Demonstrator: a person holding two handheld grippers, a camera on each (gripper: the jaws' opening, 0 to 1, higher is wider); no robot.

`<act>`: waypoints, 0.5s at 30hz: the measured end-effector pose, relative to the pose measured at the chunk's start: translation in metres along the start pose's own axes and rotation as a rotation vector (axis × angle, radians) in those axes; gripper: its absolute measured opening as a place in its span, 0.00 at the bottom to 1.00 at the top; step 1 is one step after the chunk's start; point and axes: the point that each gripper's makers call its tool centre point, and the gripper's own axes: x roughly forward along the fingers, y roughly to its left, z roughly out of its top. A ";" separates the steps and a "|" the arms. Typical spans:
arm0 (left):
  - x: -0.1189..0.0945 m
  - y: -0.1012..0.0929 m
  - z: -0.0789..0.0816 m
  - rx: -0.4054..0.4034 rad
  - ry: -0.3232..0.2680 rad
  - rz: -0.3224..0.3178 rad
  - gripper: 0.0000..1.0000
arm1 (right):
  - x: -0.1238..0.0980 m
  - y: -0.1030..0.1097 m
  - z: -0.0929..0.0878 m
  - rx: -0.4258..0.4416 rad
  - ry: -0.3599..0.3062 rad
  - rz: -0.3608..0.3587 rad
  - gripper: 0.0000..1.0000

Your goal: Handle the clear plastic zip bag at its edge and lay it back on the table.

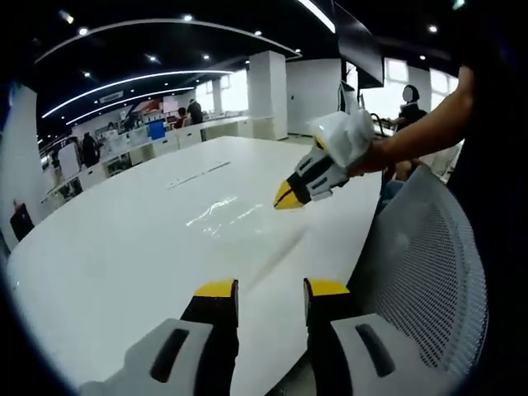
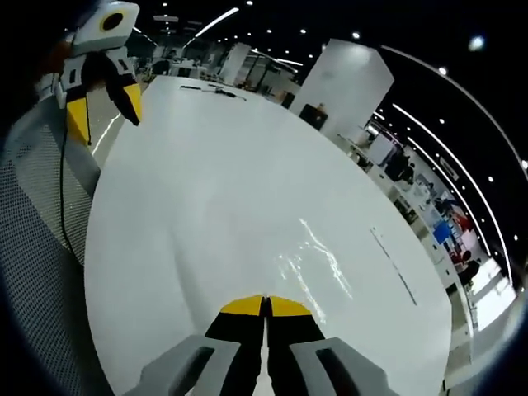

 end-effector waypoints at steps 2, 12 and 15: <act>0.000 0.000 -0.001 0.004 -0.002 0.003 0.29 | 0.001 0.005 0.000 -0.002 -0.001 0.011 0.00; 0.003 -0.007 -0.006 0.004 0.011 -0.008 0.28 | 0.004 0.020 -0.005 0.015 0.009 0.055 0.01; 0.006 -0.010 -0.007 0.002 0.010 -0.011 0.27 | 0.004 0.025 -0.006 0.083 -0.004 0.079 0.02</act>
